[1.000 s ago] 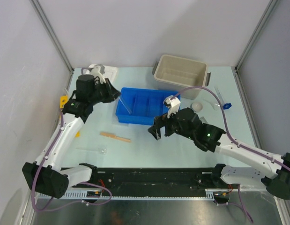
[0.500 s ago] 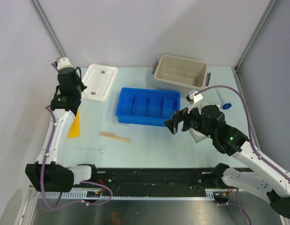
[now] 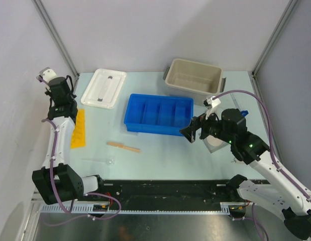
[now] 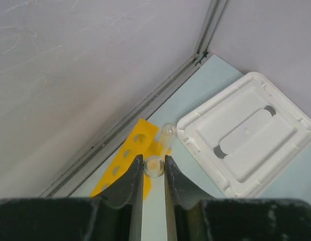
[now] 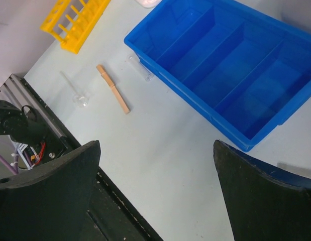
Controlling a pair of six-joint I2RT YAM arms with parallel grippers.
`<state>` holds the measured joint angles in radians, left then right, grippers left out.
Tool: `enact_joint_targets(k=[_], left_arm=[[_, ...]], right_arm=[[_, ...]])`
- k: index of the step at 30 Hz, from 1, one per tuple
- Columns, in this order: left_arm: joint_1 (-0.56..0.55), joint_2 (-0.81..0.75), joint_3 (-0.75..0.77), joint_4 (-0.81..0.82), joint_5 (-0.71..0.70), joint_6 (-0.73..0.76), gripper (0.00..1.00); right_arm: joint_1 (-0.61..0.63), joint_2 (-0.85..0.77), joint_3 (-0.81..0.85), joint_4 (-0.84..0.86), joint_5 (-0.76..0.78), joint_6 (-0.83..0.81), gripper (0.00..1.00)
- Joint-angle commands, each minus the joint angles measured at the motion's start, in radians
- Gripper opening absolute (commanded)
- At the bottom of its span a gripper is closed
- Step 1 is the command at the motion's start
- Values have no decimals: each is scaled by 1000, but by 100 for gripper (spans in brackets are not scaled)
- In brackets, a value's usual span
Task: Organize the chemistry lab equipment
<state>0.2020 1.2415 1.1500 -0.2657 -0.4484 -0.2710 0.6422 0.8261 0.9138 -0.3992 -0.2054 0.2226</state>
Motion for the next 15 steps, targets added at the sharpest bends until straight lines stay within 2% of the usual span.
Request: enact_joint_targets(k=[1, 15], left_arm=[[30, 31, -19, 90, -31, -22, 6], [51, 121, -43, 134, -31, -4, 6]], right_arm=[[-13, 7, 3, 43, -67, -14, 100], [-41, 10, 3, 47, -73, -22, 99]])
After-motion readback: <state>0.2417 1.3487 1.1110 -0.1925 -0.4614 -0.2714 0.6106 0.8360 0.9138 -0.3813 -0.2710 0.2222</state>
